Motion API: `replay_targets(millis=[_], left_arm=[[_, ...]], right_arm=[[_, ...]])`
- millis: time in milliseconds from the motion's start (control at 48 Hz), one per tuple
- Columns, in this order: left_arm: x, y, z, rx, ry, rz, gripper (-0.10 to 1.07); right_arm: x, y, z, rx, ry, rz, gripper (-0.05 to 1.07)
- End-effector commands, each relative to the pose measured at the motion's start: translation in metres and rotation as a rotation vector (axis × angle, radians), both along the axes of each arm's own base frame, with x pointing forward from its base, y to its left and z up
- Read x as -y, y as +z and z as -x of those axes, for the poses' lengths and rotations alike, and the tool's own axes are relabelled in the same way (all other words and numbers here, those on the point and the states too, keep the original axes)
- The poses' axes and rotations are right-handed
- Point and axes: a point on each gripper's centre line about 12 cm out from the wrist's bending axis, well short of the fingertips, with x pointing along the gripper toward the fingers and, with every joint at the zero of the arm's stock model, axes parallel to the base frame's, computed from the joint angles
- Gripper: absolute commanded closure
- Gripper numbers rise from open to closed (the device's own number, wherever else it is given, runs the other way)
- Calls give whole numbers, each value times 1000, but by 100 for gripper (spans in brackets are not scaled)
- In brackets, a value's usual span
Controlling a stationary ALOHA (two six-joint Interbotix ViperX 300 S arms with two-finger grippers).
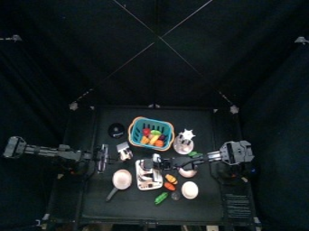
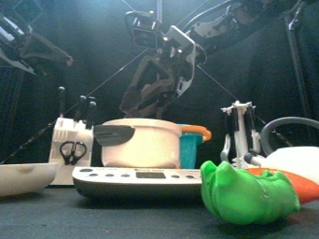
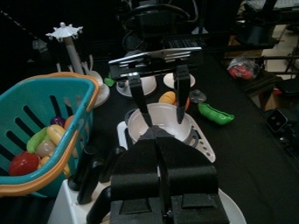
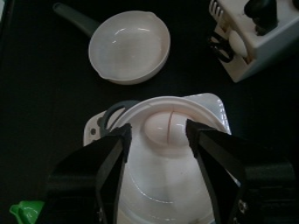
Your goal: Grab egg
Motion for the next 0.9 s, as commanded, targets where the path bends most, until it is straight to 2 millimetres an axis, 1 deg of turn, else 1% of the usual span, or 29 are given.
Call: replay_targets(millis=[0,125,312,458,708,875], left_arm=[[1,4,-2,15,-4,5,99],[2,1,-1,9,-7,5,99],[4,0,0,9,-21,5,99],[5,-1,0,4,-25,5,99],[5,-3,1,0,-25,6,99],[5,-5,2,-5,-24,7,99]], right_arm=[[-1,14,-5,29,0,-4,16],[0,7,-7,-2,-2,-3,16],[0,-1,-15,-22,-3,-3,16],[4,0,-21,-26,-12,-4,15],[8,-4,-21,-55,-17,-1,14],[10,-4,-21,-57,-23,-4,8]])
